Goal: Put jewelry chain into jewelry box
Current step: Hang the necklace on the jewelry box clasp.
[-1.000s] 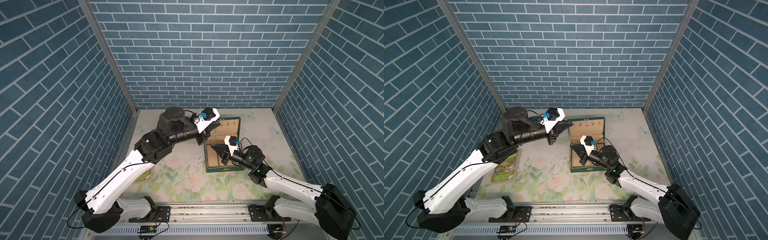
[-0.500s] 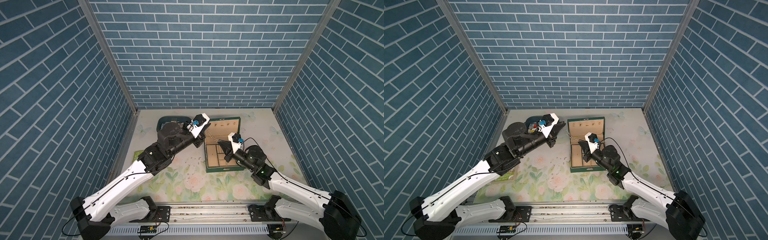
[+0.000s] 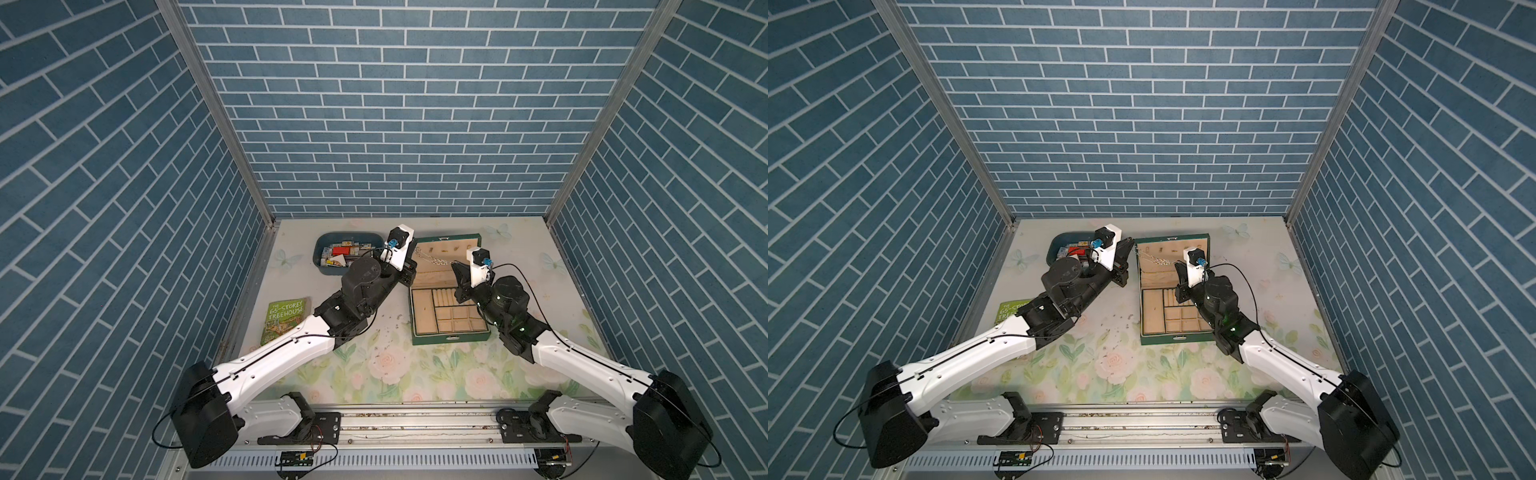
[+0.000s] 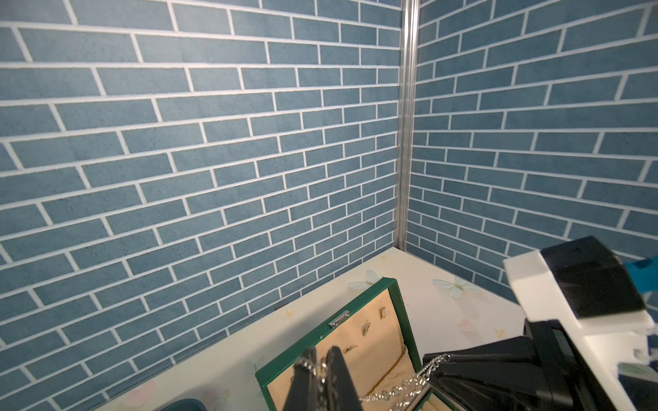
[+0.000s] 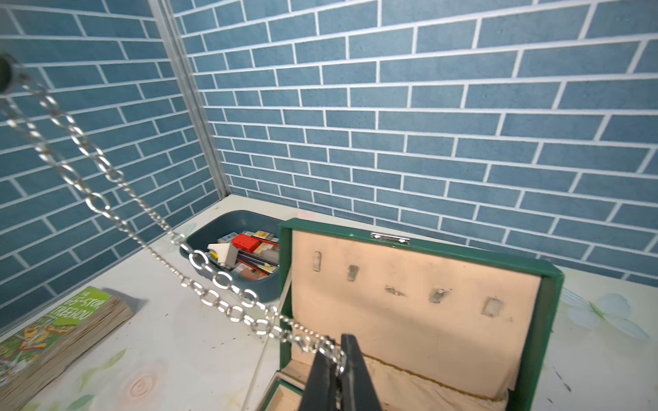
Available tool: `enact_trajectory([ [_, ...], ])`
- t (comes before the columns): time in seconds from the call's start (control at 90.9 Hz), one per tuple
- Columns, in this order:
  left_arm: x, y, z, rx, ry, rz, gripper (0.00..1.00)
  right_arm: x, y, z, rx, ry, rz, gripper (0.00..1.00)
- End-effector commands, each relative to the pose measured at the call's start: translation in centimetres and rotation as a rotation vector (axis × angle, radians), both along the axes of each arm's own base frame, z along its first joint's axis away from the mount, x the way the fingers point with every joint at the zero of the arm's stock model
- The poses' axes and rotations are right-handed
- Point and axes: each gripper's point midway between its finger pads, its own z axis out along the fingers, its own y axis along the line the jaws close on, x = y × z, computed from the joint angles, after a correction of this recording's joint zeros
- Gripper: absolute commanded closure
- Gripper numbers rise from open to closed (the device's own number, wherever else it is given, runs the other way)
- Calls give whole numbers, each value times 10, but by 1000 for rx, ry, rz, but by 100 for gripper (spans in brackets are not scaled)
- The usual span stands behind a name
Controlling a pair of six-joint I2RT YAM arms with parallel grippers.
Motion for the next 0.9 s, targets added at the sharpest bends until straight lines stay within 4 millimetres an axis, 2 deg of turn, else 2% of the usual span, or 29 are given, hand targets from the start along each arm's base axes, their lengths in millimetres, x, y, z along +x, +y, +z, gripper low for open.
enact_trajectory([
  [0.0,12,4,10,-104,-31,71,100,18,-11,11,54,3,-74,100],
  [0.143,26,-2,-6,-102,-22,109,100,36,-22,5,62,13,-126,100],
  [0.495,69,-8,-54,-105,55,158,100,71,-32,-14,47,53,-191,100],
  [0.891,94,-22,-90,-111,105,158,100,98,-38,-30,40,80,-223,100],
])
